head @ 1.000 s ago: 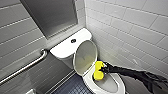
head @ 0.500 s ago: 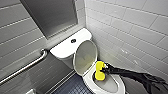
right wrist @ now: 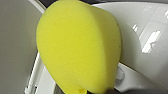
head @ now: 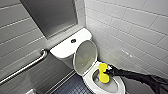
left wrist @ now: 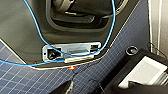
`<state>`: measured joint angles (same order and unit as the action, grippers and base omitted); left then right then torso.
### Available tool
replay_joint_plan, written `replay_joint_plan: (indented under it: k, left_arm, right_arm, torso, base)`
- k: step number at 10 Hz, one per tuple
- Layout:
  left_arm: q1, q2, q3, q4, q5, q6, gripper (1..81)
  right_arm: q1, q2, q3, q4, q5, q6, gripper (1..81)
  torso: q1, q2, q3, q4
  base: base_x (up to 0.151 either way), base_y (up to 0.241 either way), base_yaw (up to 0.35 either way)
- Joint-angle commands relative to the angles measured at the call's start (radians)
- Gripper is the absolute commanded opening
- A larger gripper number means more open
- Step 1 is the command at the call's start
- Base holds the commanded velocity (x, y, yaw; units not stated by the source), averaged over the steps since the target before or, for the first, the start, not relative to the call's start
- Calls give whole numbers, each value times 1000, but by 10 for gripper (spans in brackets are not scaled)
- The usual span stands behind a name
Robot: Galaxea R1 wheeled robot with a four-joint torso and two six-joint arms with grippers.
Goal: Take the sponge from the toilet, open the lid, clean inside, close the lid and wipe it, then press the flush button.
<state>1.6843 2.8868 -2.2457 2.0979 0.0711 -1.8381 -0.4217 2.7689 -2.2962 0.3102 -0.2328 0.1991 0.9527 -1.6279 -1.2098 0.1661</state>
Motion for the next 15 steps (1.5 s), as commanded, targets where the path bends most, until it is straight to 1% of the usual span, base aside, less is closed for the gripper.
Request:
replay_joint_plan:
  k: [1,4,5,7,9,11,13,15]
  left_arm:
    - [56,-4,18,2,16,-4,811]
    - [56,5,18,8,18,-3,811]
    - [56,6,18,8,18,-3,811]
    - [56,10,18,8,18,-1,811]
    - [55,16,17,10,18,2,811]
    - [53,28,11,10,18,5,811]
    - [55,31,9,10,18,5,811]
    - [53,43,8,11,18,8,811]
  right_arm:
    - [59,-161,182,33,-19,35,10]
    - [16,-272,297,33,18,60,10]
    - [-3,-302,320,33,38,68,10]
    - [-30,-351,363,33,50,89,10]
    - [-71,-420,448,33,87,111,10]
    - [-121,-489,514,38,127,117,10]
    - [-183,-558,601,41,196,120,10]
    - [-265,-585,640,40,240,118,10]
  torso:
    - [0,0,0,0]
    - [0,0,0,0]
    - [0,0,0,0]
    - [0,0,0,0]
    - [0,0,0,0]
    - [0,0,0,0]
    - [0,0,0,1]
    - [0,0,0,1]
  base:
    - [0,0,0]
    - [0,0,0]
    - [0,0,0]
    - [0,0,0]
    - [0,0,0]
    - [0,0,0]
    - [0,0,0]
    - [0,0,0]
